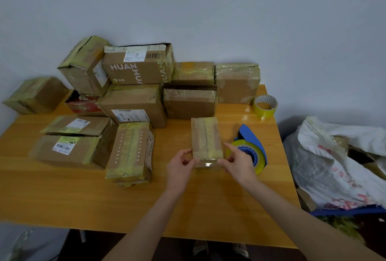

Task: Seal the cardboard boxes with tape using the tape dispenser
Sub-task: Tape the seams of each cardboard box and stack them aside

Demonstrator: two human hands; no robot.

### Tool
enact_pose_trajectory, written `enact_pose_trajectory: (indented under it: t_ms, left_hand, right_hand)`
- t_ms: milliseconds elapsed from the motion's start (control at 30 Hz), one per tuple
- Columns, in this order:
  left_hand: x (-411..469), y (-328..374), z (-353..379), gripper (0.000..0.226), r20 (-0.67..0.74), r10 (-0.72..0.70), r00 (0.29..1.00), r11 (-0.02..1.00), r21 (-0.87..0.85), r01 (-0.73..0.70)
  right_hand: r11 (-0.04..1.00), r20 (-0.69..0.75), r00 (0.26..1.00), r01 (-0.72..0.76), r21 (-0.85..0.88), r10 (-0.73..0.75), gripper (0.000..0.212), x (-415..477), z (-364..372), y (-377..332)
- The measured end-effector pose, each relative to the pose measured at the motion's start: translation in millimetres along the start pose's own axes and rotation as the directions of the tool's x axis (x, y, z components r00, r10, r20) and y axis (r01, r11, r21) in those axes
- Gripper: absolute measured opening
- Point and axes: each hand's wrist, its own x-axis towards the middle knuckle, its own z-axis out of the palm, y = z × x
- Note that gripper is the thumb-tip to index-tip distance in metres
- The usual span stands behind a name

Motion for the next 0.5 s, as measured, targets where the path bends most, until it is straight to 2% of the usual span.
enact_pose_trajectory:
  t_ms: [133, 233, 300, 367, 433, 500]
  left_hand:
    - [0, -4, -5, 0.051, 0.019, 0.094, 0.995, 0.995, 0.042, -0.095]
    - [2, -2, -8, 0.060, 0.075, 0.220, 0.973, 0.955, 0.186, -0.230]
    - [6, 0, -7, 0.063, 0.128, 0.301, 0.945, 0.858, 0.397, -0.327]
    - [12, 1, -5, 0.063, 0.140, 0.331, 0.933, 0.752, 0.558, -0.350]
    - [17, 2, -4, 0.063, 0.140, 0.358, 0.923, 0.708, 0.604, -0.366]
    - [22, -3, -2, 0.061, 0.178, 0.383, 0.907, 0.722, 0.554, -0.414]
  right_hand:
    - [0.994, 0.037, 0.997, 0.067, -0.081, -0.064, 0.070, 1, 2, -2]
    - [0.947, 0.059, 0.991, 0.130, -0.293, -0.118, 0.068, 1, -3, -7]
    - [0.885, 0.080, 0.983, 0.184, -0.428, -0.166, 0.067, 4, -7, -12]
    - [0.840, 0.097, 0.978, 0.207, -0.502, -0.183, 0.067, 8, -8, -19]
    - [0.822, 0.107, 0.977, 0.212, -0.529, -0.183, 0.065, 11, -7, -22]
    - [0.818, 0.113, 0.973, 0.230, -0.526, -0.201, 0.062, 13, -4, -20]
